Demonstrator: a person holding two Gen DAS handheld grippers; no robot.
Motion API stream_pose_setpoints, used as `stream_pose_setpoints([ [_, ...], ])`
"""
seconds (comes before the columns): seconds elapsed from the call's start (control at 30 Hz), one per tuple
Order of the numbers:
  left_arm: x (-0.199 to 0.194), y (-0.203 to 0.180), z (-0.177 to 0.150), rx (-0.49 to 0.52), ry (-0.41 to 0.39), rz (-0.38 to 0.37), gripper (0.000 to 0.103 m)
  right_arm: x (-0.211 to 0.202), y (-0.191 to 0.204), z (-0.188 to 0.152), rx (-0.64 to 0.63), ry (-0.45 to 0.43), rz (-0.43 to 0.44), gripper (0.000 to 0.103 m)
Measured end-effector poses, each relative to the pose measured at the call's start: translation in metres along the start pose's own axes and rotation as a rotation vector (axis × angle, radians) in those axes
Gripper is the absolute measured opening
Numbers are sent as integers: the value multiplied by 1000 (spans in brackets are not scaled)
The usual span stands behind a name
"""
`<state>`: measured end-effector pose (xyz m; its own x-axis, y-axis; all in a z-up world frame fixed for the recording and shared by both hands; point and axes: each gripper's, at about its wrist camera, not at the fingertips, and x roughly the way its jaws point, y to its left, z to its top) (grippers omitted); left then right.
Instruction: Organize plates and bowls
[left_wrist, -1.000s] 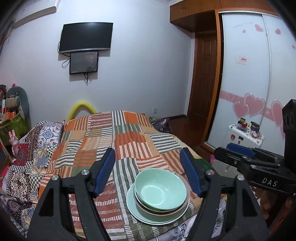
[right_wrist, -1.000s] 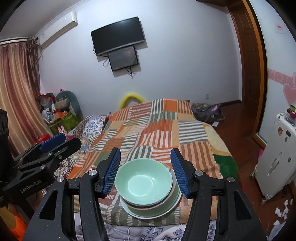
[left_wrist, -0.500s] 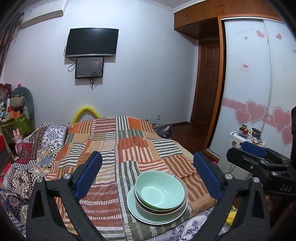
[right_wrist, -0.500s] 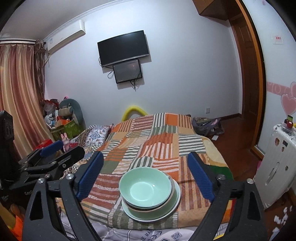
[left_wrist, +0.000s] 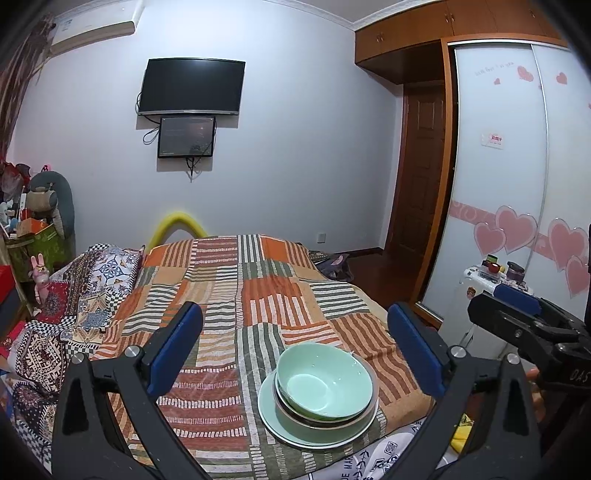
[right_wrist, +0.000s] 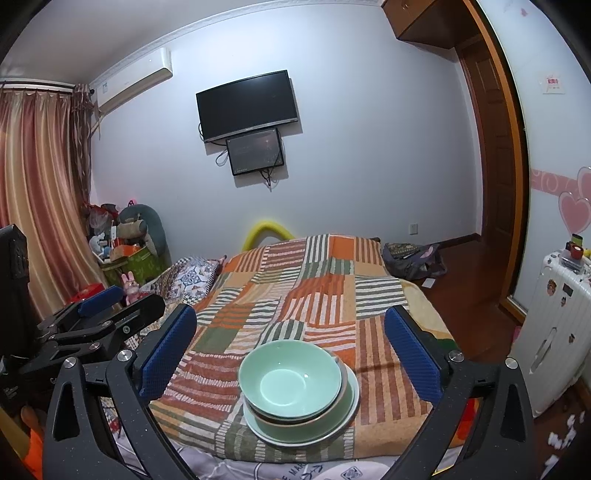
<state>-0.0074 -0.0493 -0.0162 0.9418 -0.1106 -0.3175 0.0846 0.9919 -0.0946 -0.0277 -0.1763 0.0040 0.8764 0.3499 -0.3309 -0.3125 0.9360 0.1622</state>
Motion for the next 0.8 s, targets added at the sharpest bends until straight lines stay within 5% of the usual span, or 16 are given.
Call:
stream_pose_setpoints([
  [0.8, 0, 1, 2, -3, -9, 11, 102, -2, 3, 2, -4, -1, 6, 102],
])
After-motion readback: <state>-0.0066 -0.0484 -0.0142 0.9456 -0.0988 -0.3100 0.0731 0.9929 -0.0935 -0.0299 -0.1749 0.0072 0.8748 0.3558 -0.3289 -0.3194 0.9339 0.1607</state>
